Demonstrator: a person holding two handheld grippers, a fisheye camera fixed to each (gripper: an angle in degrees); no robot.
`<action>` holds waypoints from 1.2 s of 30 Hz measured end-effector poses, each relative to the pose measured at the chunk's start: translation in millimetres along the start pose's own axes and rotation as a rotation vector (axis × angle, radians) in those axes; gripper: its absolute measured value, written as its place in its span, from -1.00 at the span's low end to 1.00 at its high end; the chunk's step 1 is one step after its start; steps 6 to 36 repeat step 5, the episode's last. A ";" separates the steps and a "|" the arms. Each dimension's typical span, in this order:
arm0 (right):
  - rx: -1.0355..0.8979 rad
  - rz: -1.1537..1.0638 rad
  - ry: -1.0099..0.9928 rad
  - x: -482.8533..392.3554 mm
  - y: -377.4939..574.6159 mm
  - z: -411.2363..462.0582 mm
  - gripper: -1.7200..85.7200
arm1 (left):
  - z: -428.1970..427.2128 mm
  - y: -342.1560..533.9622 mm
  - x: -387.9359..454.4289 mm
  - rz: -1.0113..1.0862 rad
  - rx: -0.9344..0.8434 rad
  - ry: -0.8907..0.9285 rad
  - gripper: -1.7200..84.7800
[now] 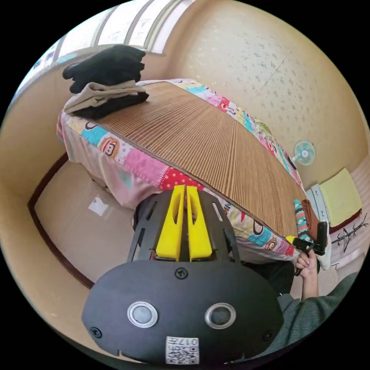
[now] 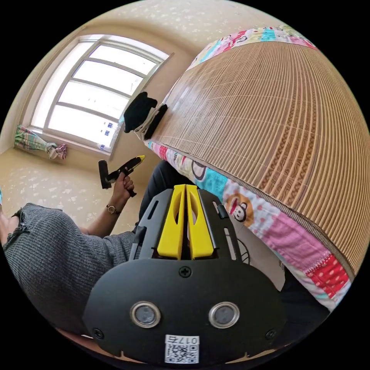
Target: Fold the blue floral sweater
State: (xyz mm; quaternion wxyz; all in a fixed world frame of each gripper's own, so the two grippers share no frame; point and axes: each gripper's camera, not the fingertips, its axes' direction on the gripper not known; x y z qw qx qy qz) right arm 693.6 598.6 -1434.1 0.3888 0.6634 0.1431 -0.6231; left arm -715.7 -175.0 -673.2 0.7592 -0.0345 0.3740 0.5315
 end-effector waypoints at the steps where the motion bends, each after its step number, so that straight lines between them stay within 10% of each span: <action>1: -0.003 0.002 0.023 -3.9 -3.1 -2.7 -0.96 | -6.8 -6.8 -10.4 -0.016 0.029 -0.004 -0.95; 5: 0.051 0.069 0.089 1.0 1.2 -35.9 -0.96 | -64.7 -119.2 -60.7 -0.017 0.229 -0.041 -0.74; 36: 0.051 0.069 0.089 1.0 1.2 -35.9 -0.96 | -64.7 -119.2 -60.7 -0.017 0.229 -0.041 -0.74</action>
